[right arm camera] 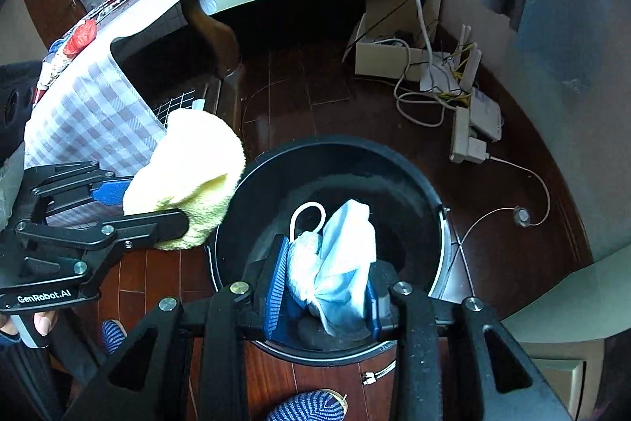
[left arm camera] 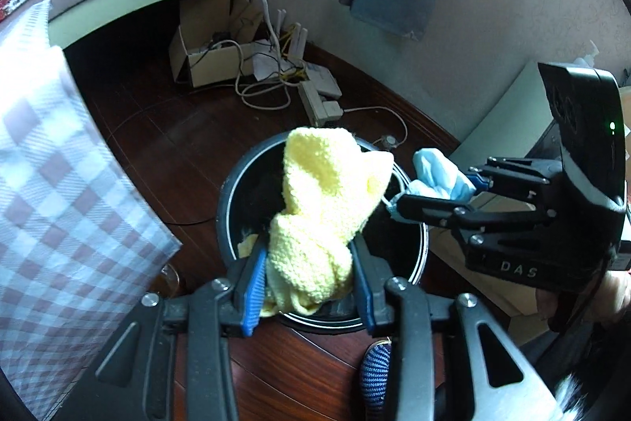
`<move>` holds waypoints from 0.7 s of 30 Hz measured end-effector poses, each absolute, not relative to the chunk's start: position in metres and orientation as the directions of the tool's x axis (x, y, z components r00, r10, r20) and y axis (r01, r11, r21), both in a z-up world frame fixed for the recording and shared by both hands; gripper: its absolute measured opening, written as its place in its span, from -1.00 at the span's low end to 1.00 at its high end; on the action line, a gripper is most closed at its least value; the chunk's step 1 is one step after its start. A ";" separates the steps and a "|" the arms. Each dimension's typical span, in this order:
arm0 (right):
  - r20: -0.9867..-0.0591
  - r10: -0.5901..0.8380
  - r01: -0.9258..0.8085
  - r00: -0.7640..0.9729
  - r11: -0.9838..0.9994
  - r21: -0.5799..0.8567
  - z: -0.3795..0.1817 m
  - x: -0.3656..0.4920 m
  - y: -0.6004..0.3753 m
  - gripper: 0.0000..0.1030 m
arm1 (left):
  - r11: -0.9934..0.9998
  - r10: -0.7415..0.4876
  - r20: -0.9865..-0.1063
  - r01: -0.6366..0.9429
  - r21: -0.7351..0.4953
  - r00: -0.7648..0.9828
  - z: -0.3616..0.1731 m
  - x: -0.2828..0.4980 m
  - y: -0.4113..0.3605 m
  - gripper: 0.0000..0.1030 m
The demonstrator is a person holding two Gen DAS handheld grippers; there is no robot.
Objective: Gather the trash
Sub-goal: 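Carry yellow cloth and face mask over the bin and open both tools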
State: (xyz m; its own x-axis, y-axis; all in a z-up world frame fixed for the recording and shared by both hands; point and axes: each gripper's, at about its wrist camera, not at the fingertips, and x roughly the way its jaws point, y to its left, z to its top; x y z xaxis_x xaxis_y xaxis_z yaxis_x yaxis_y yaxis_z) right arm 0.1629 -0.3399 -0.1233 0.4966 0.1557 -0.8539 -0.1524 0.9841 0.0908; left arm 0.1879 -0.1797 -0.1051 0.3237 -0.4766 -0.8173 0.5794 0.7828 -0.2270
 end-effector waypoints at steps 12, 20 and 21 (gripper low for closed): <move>-0.872 -0.010 -0.020 0.490 1.000 -0.022 -0.135 0.173 -0.357 0.98 | 0.870 -0.343 -0.857 0.473 -0.136 0.384 -0.132 0.192 -0.161 0.81; -0.878 -0.033 -0.041 0.478 0.997 -0.060 -0.138 0.171 -0.352 0.98 | 0.887 -0.301 -0.845 0.455 -0.078 0.442 -0.132 0.189 -0.155 0.93; -0.877 -0.034 -0.042 0.479 0.997 -0.062 -0.138 0.170 -0.351 0.98 | 0.887 -0.301 -0.844 0.455 -0.077 0.445 -0.132 0.188 -0.153 0.93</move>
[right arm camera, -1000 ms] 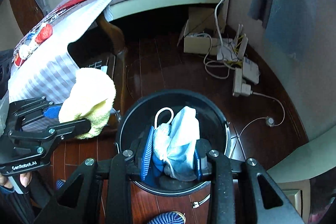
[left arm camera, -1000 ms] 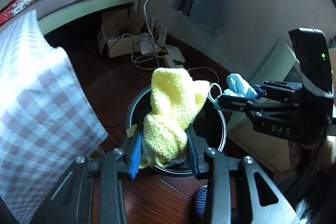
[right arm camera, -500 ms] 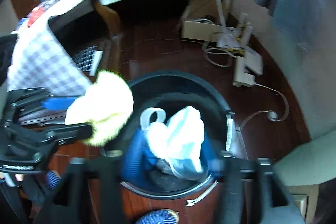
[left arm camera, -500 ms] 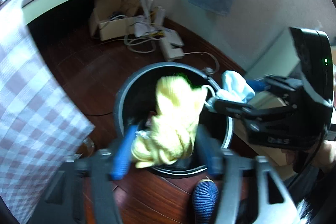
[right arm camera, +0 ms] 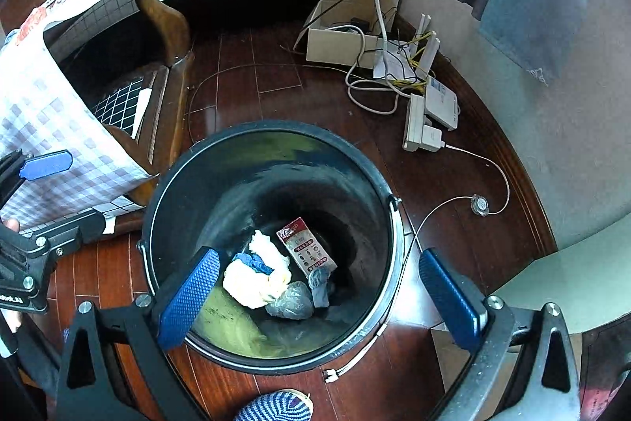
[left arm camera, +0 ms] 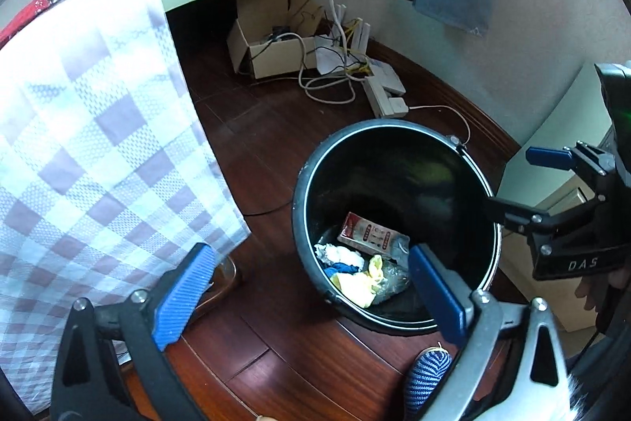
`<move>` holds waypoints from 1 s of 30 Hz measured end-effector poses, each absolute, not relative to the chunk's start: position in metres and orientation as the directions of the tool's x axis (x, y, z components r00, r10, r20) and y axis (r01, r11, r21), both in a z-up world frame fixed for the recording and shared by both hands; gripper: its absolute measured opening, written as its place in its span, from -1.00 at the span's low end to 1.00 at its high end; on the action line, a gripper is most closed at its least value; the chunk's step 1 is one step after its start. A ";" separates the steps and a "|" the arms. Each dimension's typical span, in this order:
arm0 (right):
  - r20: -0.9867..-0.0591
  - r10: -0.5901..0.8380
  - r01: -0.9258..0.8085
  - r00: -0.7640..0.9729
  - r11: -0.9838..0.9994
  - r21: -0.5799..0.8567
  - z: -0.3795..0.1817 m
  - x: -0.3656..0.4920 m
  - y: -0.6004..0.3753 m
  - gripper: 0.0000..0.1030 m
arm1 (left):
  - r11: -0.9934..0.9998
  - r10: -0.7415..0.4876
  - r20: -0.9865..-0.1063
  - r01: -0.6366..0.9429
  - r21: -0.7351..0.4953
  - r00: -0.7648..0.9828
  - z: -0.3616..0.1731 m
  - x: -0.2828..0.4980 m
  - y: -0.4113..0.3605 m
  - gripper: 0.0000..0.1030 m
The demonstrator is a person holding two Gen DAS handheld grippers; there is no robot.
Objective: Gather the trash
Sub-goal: 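Carry yellow cloth and face mask over the bin and open both tools, then move both tools back over the items on the bed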
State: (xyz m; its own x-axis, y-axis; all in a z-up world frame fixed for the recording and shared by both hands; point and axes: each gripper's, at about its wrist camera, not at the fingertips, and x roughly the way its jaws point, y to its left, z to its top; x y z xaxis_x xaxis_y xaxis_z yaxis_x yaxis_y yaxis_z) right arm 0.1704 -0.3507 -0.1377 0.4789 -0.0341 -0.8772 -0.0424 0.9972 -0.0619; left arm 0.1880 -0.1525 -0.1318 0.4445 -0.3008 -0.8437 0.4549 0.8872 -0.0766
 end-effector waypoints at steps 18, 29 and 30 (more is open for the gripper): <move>-0.843 -0.020 -0.068 0.538 0.995 -0.067 -0.112 0.169 -0.333 0.98 | 0.899 -0.288 -0.821 0.434 -0.055 0.493 -0.114 0.182 -0.144 0.93; -0.816 0.011 -0.106 0.578 0.992 -0.062 -0.086 0.170 -0.312 0.98 | 0.920 -0.279 -0.784 0.389 -0.053 0.554 -0.087 0.173 -0.123 0.94; -0.814 0.012 -0.111 0.581 0.992 -0.065 -0.085 0.169 -0.309 0.98 | 0.922 -0.277 -0.781 0.384 -0.052 0.560 -0.084 0.173 -0.121 0.94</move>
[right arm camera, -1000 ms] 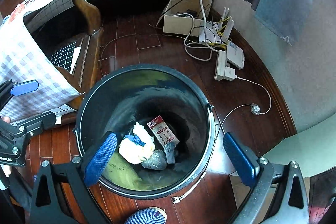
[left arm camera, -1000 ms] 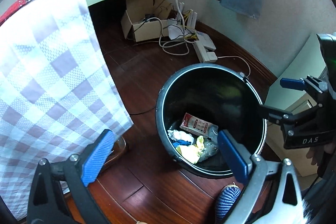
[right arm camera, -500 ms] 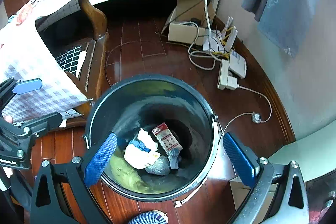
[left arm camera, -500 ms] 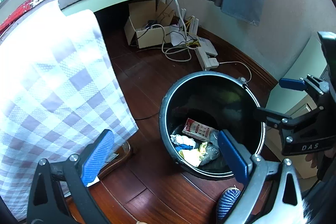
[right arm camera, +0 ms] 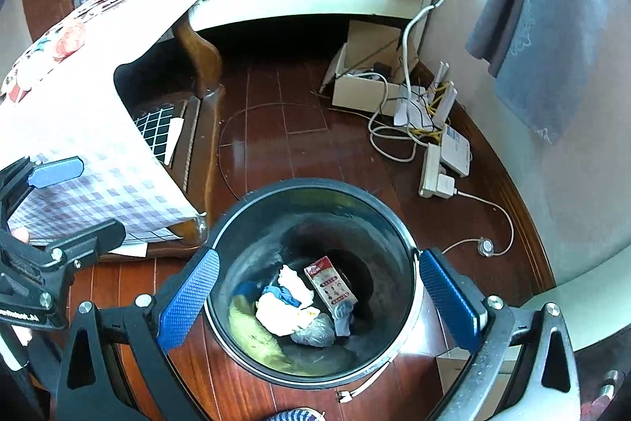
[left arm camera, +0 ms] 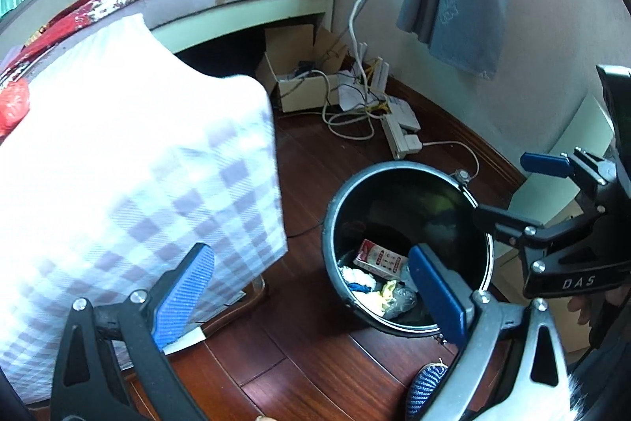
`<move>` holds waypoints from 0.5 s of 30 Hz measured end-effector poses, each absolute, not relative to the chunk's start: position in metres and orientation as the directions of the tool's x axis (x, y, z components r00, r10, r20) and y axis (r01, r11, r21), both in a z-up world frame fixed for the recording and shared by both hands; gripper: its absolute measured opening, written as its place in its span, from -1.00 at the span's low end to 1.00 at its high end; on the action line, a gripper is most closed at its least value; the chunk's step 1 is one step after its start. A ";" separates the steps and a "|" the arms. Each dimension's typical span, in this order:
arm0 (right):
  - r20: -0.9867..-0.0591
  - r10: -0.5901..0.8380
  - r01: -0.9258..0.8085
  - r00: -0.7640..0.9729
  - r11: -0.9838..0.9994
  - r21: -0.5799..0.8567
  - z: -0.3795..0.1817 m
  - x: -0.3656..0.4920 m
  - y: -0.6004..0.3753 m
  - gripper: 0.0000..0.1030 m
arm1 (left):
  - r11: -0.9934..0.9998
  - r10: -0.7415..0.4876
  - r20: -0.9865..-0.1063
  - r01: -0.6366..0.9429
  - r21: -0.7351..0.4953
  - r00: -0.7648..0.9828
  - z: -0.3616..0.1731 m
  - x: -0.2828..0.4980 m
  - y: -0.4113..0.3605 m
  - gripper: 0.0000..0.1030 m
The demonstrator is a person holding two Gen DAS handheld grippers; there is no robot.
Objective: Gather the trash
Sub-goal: 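Move both tools back over the items on the bed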
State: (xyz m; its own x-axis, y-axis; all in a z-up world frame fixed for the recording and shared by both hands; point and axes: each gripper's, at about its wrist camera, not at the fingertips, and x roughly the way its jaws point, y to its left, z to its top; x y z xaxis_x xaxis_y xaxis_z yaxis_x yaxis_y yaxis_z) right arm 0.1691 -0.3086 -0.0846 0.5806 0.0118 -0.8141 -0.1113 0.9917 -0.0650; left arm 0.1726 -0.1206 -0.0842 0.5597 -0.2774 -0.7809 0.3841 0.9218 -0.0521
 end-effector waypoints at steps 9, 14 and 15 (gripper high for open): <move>-0.791 0.040 -0.170 0.610 0.982 -0.082 -0.063 0.166 -0.279 0.98 | 0.942 -0.255 -0.740 0.334 -0.044 0.622 -0.057 0.165 -0.090 0.94; -0.765 0.068 -0.193 0.641 0.978 -0.074 -0.045 0.167 -0.262 0.98 | 0.956 -0.233 -0.708 0.291 -0.041 0.667 -0.039 0.161 -0.069 0.94; -0.759 0.074 -0.200 0.646 0.977 -0.075 -0.042 0.167 -0.257 0.98 | 0.959 -0.228 -0.701 0.281 -0.042 0.676 -0.036 0.161 -0.063 0.94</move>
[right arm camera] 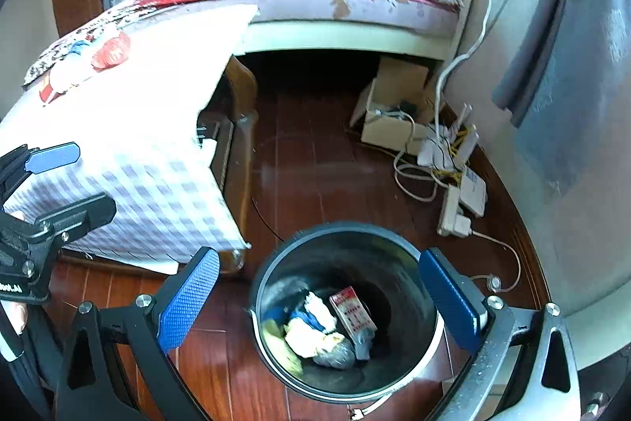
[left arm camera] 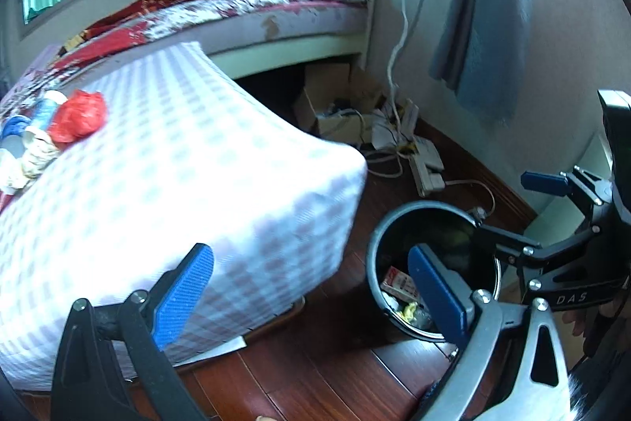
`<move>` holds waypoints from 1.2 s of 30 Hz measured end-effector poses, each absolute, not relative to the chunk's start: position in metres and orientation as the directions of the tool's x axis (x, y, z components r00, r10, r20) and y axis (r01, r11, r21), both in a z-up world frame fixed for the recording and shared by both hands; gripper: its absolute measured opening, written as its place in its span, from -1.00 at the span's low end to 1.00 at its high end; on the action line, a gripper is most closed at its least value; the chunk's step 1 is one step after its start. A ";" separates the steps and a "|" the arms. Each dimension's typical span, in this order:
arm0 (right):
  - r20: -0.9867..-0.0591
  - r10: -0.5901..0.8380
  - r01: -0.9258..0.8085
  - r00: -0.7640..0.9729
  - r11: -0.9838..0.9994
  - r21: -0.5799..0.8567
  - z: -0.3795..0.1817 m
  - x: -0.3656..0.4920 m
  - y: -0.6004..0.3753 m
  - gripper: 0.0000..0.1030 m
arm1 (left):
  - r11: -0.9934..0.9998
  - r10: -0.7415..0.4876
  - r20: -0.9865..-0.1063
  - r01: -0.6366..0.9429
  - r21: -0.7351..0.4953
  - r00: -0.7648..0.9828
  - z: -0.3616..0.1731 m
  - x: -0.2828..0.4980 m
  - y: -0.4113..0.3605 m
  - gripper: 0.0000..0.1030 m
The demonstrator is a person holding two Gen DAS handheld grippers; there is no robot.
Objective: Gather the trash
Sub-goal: 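Move both tools back over the items on the bed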
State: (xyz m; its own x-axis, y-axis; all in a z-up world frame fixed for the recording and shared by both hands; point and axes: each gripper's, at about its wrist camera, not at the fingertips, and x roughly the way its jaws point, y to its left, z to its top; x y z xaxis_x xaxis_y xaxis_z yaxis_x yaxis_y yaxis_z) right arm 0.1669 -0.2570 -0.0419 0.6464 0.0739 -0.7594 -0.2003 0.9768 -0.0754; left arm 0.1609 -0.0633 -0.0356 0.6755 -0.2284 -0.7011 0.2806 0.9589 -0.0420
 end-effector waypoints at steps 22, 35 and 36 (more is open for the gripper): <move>-0.667 0.255 -0.402 0.700 0.913 -0.072 0.001 0.188 -0.123 0.98 | 0.999 -0.038 -0.641 0.021 -0.034 0.767 -0.007 0.155 0.063 0.94; -0.625 0.372 -0.497 0.686 0.867 -0.029 0.008 0.211 -0.024 0.98 | 0.980 0.129 -0.641 -0.194 -0.033 0.757 -0.013 0.143 0.175 0.94; -0.621 0.377 -0.504 0.687 0.863 -0.033 0.008 0.213 -0.015 0.98 | 0.977 0.137 -0.638 -0.210 -0.039 0.758 -0.012 0.144 0.184 0.94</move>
State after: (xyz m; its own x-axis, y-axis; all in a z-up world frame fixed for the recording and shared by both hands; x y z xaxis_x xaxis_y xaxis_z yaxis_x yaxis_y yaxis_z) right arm 0.2131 -0.0153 0.0083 0.6870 0.3774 -0.6210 -0.5038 0.8632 -0.0329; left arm 0.1440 0.1841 -0.0119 0.7577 0.1372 -0.6380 -0.2095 0.9770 -0.0388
